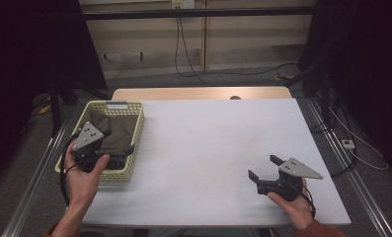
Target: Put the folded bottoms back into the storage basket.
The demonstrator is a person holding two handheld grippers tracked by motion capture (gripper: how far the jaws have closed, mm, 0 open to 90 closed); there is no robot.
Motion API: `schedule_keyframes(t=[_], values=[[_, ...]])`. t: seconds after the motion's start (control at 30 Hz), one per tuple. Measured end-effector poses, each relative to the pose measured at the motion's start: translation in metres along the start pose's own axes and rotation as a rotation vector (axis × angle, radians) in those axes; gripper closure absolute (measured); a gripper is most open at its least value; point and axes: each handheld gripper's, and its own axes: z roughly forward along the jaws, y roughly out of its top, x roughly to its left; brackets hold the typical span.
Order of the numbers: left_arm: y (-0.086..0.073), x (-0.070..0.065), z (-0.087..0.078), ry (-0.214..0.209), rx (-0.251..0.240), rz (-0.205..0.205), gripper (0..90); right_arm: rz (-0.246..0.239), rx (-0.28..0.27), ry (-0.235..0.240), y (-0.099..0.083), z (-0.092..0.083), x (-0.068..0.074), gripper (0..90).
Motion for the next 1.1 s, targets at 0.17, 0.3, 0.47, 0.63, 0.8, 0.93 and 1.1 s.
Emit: schedule_keyframes(t=[0.17, 0.3, 0.47, 0.63, 0.8, 0.93, 1.1], values=[[0.009, -0.008, 0.008, -0.017, -0.003, 0.028, 6.4, -0.001, 0.001, 0.000, 0.000, 0.000, 0.000, 6.9], [0.014, -0.019, 0.010, -0.043, -0.013, 0.041, 6.4, 0.000, -0.002, 0.000, 0.000, 0.000, 0.000, 6.9], [0.018, -0.034, 0.020, -0.061, -0.004, 0.093, 6.4, -0.003, -0.001, 0.003, 0.000, 0.000, 0.000, 6.9], [0.019, -0.038, 0.035, -0.119, 0.002, 0.053, 6.4, -0.001, -0.001, 0.002, 0.000, 0.000, 0.000, 6.9], [0.016, -0.049, 0.048, -0.131, 0.024, 0.060, 6.4, 0.001, -0.001, 0.006, 0.000, 0.000, 0.000, 6.9], [0.014, -0.058, 0.056, -0.139, 0.018, 0.070, 6.3, -0.001, -0.003, 0.007, 0.000, -0.001, 0.001, 6.9], [0.007, -0.066, 0.068, -0.171, 0.019, 0.044, 6.1, -0.001, -0.003, 0.008, 0.000, -0.001, 0.001, 6.9]])
